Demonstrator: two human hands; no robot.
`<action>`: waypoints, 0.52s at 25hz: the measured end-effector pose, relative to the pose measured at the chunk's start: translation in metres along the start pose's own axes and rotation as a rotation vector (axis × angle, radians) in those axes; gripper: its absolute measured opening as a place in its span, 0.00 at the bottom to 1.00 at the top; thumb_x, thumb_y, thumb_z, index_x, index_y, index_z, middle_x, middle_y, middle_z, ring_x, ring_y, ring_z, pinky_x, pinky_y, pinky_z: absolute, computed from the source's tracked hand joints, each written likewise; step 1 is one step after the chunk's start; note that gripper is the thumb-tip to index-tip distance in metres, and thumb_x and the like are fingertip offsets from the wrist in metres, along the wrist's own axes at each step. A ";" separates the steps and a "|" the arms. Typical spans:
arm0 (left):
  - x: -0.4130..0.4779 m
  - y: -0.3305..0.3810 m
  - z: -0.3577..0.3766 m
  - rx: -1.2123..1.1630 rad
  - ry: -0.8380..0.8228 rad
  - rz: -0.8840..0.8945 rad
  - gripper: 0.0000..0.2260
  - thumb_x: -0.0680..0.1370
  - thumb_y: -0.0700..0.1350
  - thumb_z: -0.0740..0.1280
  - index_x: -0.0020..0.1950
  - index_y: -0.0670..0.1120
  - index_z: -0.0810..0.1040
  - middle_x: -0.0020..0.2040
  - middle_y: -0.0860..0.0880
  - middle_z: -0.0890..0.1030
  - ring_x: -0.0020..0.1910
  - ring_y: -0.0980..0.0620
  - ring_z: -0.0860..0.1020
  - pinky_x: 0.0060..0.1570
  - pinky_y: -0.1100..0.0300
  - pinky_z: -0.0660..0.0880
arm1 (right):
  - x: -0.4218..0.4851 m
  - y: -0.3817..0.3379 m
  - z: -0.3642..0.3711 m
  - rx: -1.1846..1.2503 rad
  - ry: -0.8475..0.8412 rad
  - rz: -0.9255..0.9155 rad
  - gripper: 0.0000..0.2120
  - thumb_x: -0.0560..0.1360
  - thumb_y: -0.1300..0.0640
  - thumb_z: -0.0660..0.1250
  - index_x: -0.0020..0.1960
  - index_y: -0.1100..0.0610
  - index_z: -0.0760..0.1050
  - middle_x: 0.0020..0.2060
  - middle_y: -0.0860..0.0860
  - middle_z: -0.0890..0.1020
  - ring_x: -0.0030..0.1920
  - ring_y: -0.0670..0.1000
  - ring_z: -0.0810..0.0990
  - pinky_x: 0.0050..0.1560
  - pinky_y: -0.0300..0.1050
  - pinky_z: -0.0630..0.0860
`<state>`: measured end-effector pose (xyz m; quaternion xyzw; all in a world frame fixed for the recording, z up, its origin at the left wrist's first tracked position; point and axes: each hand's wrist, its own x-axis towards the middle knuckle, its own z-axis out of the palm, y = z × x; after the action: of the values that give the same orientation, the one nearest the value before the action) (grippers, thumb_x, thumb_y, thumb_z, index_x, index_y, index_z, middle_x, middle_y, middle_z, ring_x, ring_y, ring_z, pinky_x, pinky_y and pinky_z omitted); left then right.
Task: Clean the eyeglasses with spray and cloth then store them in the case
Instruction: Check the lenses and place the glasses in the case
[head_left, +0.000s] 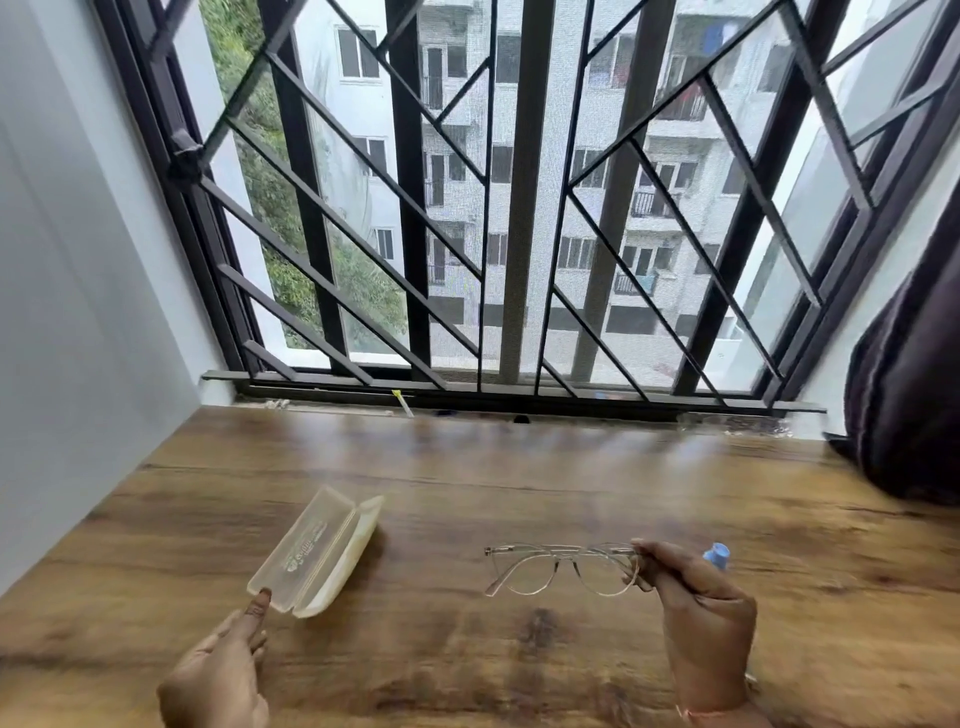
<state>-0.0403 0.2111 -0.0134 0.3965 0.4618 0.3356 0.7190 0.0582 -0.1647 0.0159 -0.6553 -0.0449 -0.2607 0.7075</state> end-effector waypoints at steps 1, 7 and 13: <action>-0.024 -0.010 0.009 0.012 -0.054 -0.027 0.22 0.71 0.46 0.73 0.59 0.34 0.76 0.18 0.52 0.77 0.14 0.64 0.69 0.19 0.77 0.66 | 0.001 -0.002 0.001 0.004 -0.011 0.033 0.30 0.63 0.81 0.66 0.37 0.44 0.84 0.31 0.43 0.85 0.31 0.41 0.81 0.37 0.29 0.76; -0.023 -0.021 0.022 -0.038 0.044 0.047 0.21 0.66 0.43 0.76 0.55 0.35 0.79 0.50 0.35 0.81 0.28 0.57 0.77 0.44 0.66 0.78 | 0.003 0.008 -0.001 0.009 0.006 0.012 0.27 0.62 0.80 0.68 0.38 0.47 0.84 0.30 0.46 0.85 0.30 0.43 0.80 0.37 0.30 0.76; -0.007 -0.029 0.032 -0.017 0.131 0.013 0.21 0.66 0.40 0.76 0.57 0.37 0.78 0.51 0.36 0.81 0.26 0.57 0.76 0.25 0.75 0.73 | 0.004 0.011 -0.003 0.014 -0.013 0.012 0.25 0.62 0.78 0.69 0.40 0.48 0.84 0.31 0.48 0.85 0.31 0.47 0.81 0.41 0.34 0.76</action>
<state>-0.0100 0.1834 -0.0280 0.3708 0.5022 0.3694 0.6883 0.0654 -0.1686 0.0073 -0.6523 -0.0474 -0.2520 0.7133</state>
